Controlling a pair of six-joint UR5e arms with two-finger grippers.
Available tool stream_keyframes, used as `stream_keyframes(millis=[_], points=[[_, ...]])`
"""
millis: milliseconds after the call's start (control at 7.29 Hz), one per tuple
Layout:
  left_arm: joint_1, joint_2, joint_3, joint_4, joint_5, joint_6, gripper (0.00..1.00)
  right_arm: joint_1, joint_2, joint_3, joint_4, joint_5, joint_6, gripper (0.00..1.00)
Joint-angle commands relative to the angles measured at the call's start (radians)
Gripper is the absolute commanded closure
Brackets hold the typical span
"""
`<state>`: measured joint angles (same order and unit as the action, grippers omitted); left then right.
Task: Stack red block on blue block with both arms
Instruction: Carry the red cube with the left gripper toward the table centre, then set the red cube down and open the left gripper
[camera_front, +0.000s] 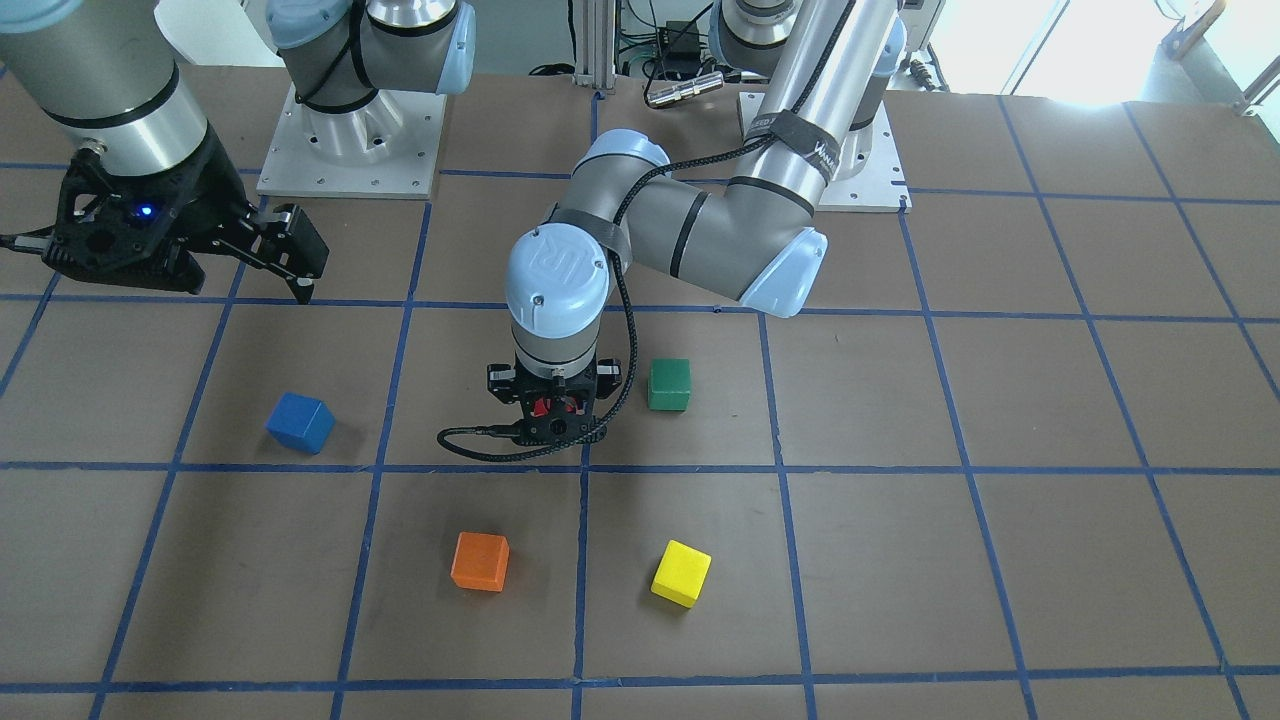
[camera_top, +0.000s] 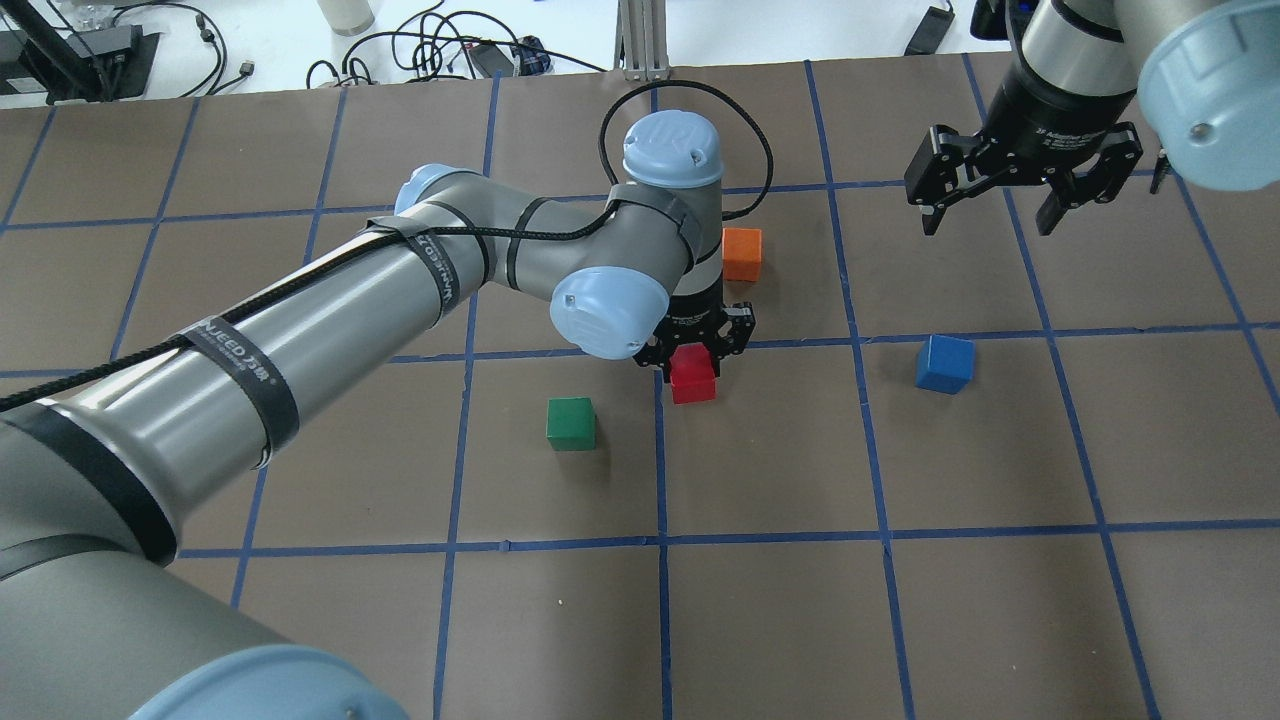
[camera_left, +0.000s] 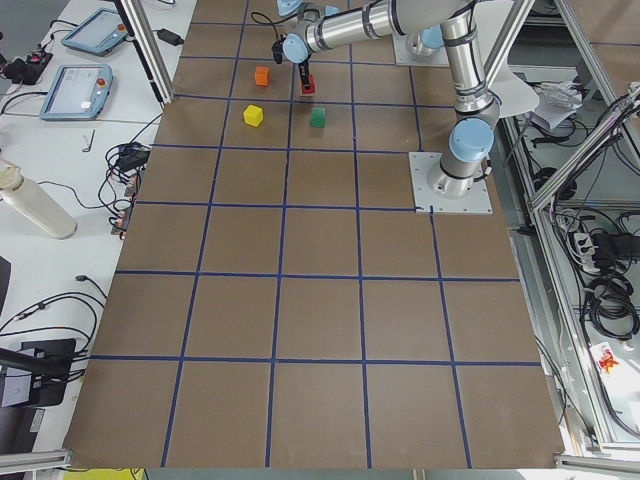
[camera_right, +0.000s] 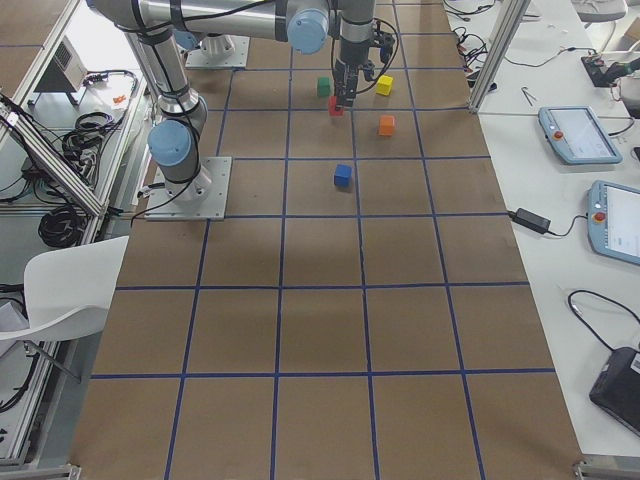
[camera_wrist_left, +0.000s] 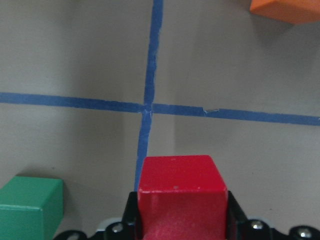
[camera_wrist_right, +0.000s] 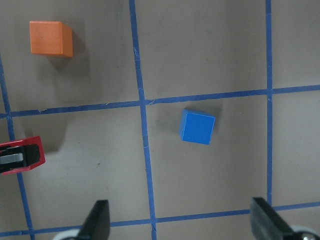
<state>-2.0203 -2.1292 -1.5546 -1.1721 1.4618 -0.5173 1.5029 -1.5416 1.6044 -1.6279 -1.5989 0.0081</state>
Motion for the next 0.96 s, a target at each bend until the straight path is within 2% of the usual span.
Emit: stream_keyframes(millis=[0,274,411,548,823], points=[[-0.005,-0.032,0.011,0.008,0.002,0.003,0.03,-0.001,0.0,0.002,-0.001,0.001,0.0,0.0],[0.008,0.012,0.049,-0.01,0.002,0.019,0.0,0.003,-0.002,0.002,-0.003,0.001,0.001,0.0],[0.021,0.043,0.062,-0.058,0.024,0.034,0.0,0.019,0.008,0.015,-0.001,0.002,0.015,0.0],[0.038,0.082,0.073,-0.122,0.091,0.06,0.0,0.031,0.009,0.029,-0.016,0.008,0.013,0.0],[0.193,0.199,0.076,-0.25,0.126,0.149,0.0,0.101,0.03,0.049,-0.017,0.014,0.01,0.0]])
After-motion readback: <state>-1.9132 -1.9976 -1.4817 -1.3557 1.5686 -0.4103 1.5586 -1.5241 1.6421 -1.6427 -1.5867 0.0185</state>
